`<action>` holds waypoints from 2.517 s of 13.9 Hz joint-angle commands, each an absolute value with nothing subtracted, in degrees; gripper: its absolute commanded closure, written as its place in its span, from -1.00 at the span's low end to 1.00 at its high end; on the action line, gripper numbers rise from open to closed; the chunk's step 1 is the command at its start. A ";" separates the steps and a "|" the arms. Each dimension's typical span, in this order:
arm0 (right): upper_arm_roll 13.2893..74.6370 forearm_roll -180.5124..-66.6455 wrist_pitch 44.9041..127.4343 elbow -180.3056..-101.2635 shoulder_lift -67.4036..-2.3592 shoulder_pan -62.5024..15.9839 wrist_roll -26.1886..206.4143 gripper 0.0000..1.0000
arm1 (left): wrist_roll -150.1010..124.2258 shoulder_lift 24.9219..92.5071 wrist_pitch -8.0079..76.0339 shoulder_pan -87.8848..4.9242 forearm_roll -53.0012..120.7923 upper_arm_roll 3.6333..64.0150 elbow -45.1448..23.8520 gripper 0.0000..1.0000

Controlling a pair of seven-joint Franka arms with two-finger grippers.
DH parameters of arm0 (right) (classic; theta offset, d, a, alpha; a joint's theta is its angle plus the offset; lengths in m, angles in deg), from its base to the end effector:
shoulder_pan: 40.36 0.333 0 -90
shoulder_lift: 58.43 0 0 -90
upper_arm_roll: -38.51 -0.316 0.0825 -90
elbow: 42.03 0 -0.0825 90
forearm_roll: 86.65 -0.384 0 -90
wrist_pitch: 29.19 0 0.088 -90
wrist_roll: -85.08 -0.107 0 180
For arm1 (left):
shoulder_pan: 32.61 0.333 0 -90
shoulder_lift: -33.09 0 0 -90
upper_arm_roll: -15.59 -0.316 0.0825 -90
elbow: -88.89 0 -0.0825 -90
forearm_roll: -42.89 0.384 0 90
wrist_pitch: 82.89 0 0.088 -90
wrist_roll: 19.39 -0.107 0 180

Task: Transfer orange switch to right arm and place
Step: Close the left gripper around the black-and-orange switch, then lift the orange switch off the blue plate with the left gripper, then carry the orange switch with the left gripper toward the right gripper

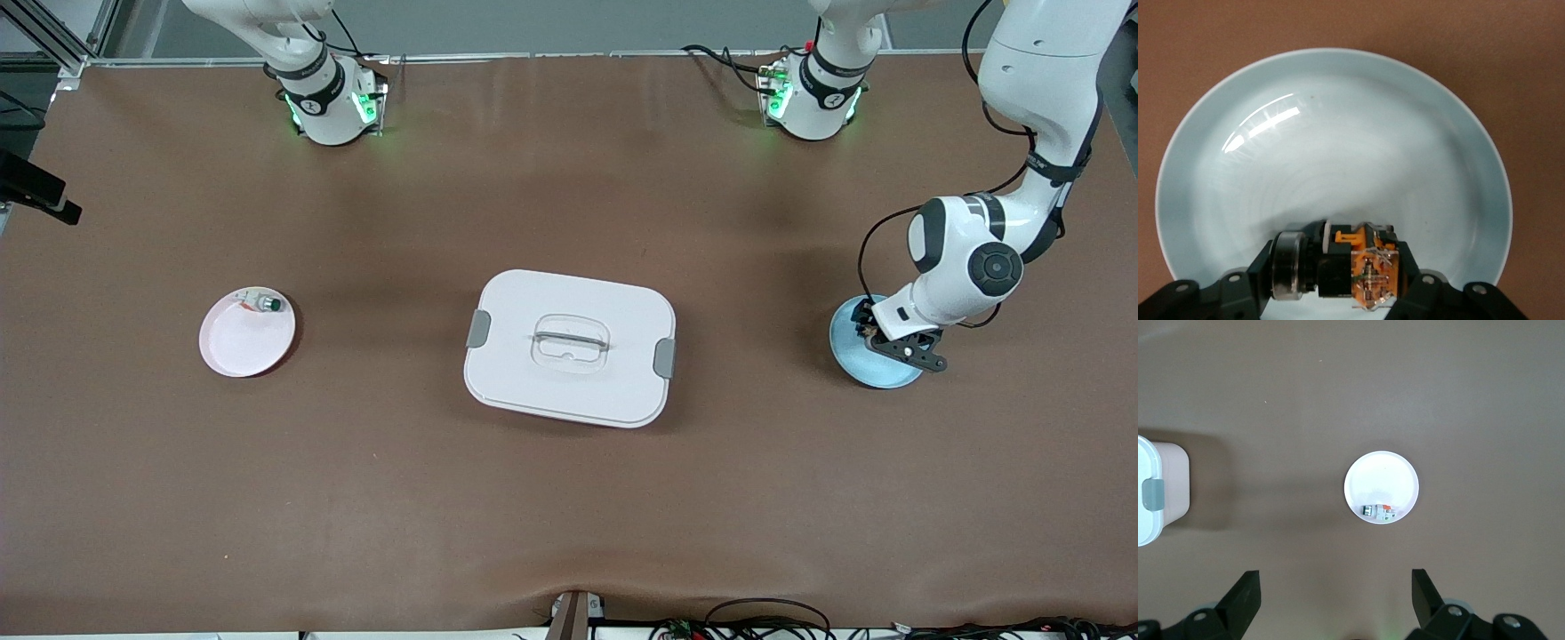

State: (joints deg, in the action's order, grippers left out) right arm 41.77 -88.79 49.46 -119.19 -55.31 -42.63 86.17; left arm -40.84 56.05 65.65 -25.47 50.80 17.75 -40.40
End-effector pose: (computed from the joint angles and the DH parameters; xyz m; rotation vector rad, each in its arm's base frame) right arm 0.5470 -0.0472 0.6808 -3.1042 0.1097 0.0410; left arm 0.5301 0.0428 0.1780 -3.0386 0.6239 0.1150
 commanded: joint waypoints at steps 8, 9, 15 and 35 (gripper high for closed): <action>41.15 -88.58 49.74 -120.25 -56.41 -43.26 85.43 -1.00 | -40.48 43.48 46.35 -22.94 50.10 19.10 -37.42 0.39; 41.24 -88.58 49.65 -120.25 -56.41 -43.26 85.43 -1.00 | -40.40 41.99 41.09 -23.03 47.83 19.36 -34.89 0.39; 41.24 -90.25 49.91 -121.22 -56.76 -44.05 85.26 -1.00 | -34.70 41.97 12.06 -23.55 38.95 20.16 -11.51 0.39; 40.80 -93.23 50.79 -119.72 -55.19 -44.23 85.96 -1.00 | 35.60 36.35 6.30 -23.55 6.50 41.23 1.44 0.38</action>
